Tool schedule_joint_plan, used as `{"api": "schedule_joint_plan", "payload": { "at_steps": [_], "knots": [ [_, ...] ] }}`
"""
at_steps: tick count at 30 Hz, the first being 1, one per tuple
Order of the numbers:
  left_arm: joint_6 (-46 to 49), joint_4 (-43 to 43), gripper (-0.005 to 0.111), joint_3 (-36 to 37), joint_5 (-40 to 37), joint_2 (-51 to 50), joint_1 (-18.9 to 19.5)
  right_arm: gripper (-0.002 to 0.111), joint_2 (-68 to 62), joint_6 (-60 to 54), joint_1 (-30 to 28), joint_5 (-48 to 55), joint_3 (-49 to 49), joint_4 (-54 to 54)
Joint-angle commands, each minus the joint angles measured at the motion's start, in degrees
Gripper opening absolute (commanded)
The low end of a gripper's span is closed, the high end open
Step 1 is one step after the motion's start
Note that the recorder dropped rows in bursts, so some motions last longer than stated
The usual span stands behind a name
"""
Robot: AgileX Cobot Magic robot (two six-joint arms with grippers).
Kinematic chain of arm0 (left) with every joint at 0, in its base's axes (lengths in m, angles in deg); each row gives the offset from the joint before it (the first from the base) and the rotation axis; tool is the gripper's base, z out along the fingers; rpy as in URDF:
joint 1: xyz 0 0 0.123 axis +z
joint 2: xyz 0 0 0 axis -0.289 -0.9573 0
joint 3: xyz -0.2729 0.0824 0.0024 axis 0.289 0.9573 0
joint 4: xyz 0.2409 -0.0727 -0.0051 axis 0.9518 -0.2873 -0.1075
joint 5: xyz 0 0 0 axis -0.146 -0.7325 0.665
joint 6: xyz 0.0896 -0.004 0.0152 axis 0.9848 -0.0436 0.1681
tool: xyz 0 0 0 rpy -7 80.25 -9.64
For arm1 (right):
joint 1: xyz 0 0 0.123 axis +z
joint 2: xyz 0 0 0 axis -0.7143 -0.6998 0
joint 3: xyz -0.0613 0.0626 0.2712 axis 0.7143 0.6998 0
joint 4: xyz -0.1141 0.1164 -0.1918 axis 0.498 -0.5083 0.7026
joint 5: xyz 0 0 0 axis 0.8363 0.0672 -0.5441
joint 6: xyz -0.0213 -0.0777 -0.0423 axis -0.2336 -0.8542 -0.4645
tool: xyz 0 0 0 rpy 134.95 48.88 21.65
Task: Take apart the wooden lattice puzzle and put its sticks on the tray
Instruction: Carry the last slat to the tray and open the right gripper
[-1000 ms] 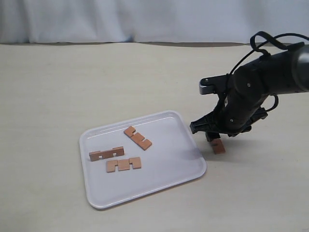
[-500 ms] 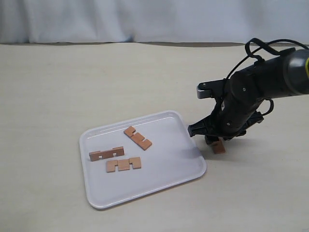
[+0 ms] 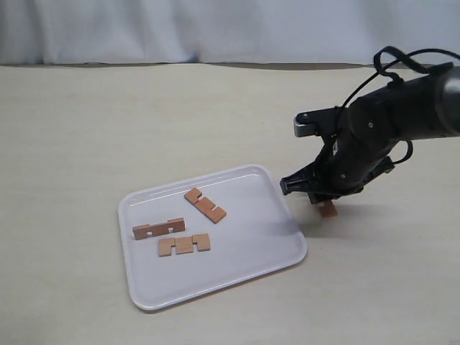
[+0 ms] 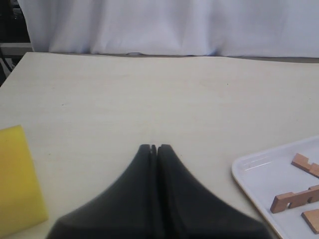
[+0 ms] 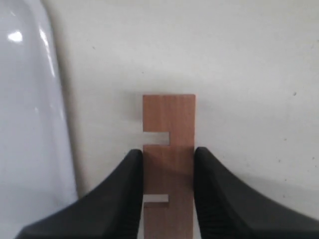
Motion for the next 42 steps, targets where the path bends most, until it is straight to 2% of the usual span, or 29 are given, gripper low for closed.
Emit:
{"api": "schedule_joint_plan", "payload": {
  "at_steps": [1, 11, 21, 24, 30, 33, 42],
  "knots": [
    [-0.16, 0.18, 0.000, 0.18, 0.63, 0.11, 0.01, 0.005, 6.17, -2.58, 1.55, -0.44, -0.74, 0.47],
    [-0.16, -0.06, 0.000, 0.18, 0.65, 0.11, 0.01, 0.005, 3.14, -3.95, 14.53, -1.95, -4.84, 0.92],
    [-0.16, -0.06, 0.000, 0.18, 0.51, 0.11, 0.01, 0.005, -3.68, -3.53, 16.63, -2.12, -6.70, -0.53],
    [-0.16, -0.06, 0.000, 0.18, 0.51, 0.11, 0.01, 0.016, -3.97, -3.53, 16.63, -1.98, -6.70, -0.53],
    [-0.16, -0.06, 0.000, 0.18, 0.51, 0.11, 0.01, 0.051, -3.86, -3.53, 16.63, -0.15, -7.77, -0.94],
    [-0.16, -0.06, 0.000, 0.18, 0.51, 0.11, 0.01, 0.056, -3.33, -3.53, 16.63, 2.29, -8.95, -0.94],
    [-0.16, 0.04, 0.000, 0.18, 0.51, 0.11, 0.01, 0.056, 3.86, -3.99, 16.63, 6.78, -9.27, -0.83]
  ]
}}
